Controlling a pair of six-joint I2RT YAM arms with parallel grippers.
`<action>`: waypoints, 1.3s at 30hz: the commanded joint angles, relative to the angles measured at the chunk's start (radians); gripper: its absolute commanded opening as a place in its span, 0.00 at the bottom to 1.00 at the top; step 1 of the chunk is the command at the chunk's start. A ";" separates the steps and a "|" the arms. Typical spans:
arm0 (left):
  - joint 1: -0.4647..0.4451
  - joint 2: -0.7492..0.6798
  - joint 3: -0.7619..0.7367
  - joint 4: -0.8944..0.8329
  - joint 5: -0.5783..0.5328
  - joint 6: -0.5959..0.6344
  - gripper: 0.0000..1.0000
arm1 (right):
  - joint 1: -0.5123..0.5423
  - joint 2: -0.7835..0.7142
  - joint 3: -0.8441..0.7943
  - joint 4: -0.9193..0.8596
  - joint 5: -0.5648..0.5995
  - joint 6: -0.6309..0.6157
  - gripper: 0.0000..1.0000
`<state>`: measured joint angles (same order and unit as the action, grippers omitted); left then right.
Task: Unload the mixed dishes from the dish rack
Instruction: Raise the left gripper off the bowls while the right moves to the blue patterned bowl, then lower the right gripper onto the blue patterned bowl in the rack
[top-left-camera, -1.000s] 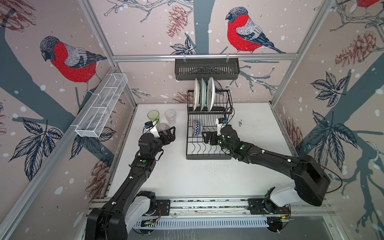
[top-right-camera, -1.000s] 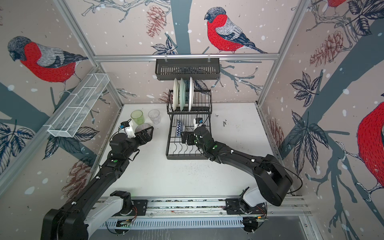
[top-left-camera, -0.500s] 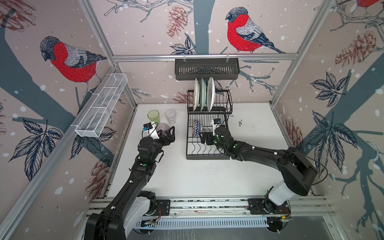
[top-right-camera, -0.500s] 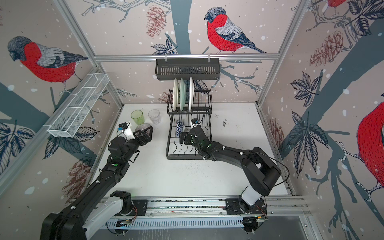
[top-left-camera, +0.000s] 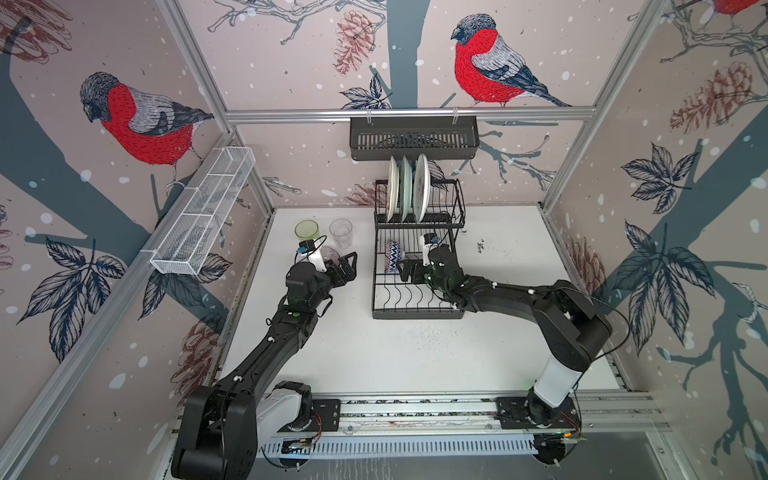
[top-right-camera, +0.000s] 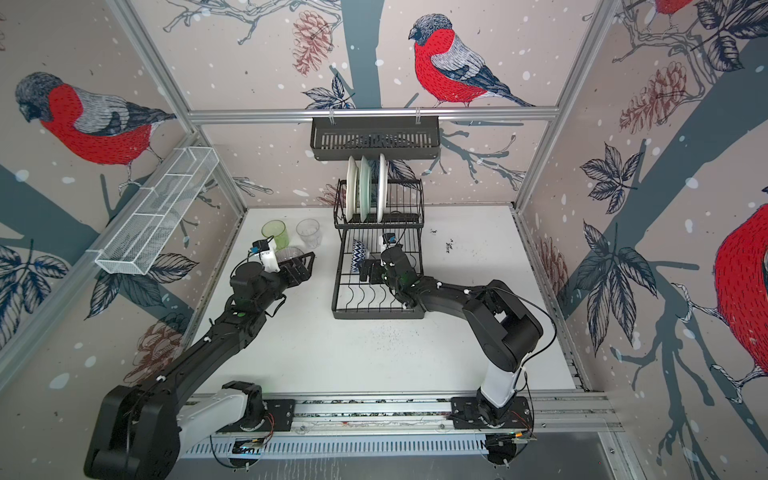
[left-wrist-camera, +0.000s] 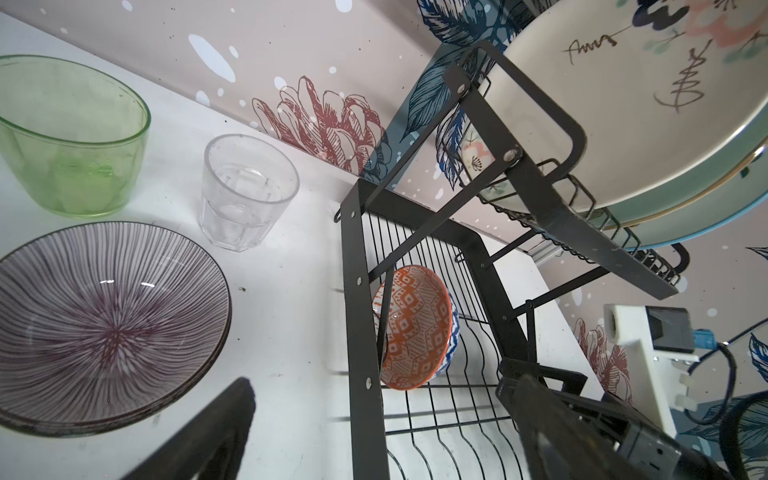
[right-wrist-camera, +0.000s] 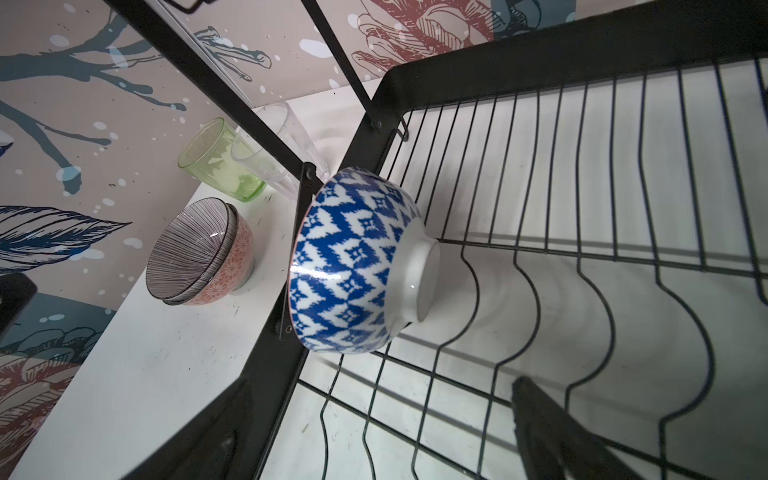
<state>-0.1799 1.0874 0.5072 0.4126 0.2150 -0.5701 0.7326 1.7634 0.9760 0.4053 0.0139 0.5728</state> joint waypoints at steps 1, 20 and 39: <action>0.001 -0.003 0.004 0.031 0.019 0.000 0.97 | -0.007 0.021 0.023 0.047 -0.050 -0.012 0.97; 0.000 -0.035 -0.005 0.015 0.030 -0.019 0.97 | -0.023 0.165 0.139 0.073 -0.100 0.049 0.97; 0.001 -0.030 -0.011 0.025 0.040 -0.030 0.97 | 0.001 0.241 0.182 0.083 -0.045 0.027 0.85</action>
<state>-0.1799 1.0546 0.4965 0.4053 0.2420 -0.6018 0.7319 1.9965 1.1492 0.4721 -0.0624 0.6022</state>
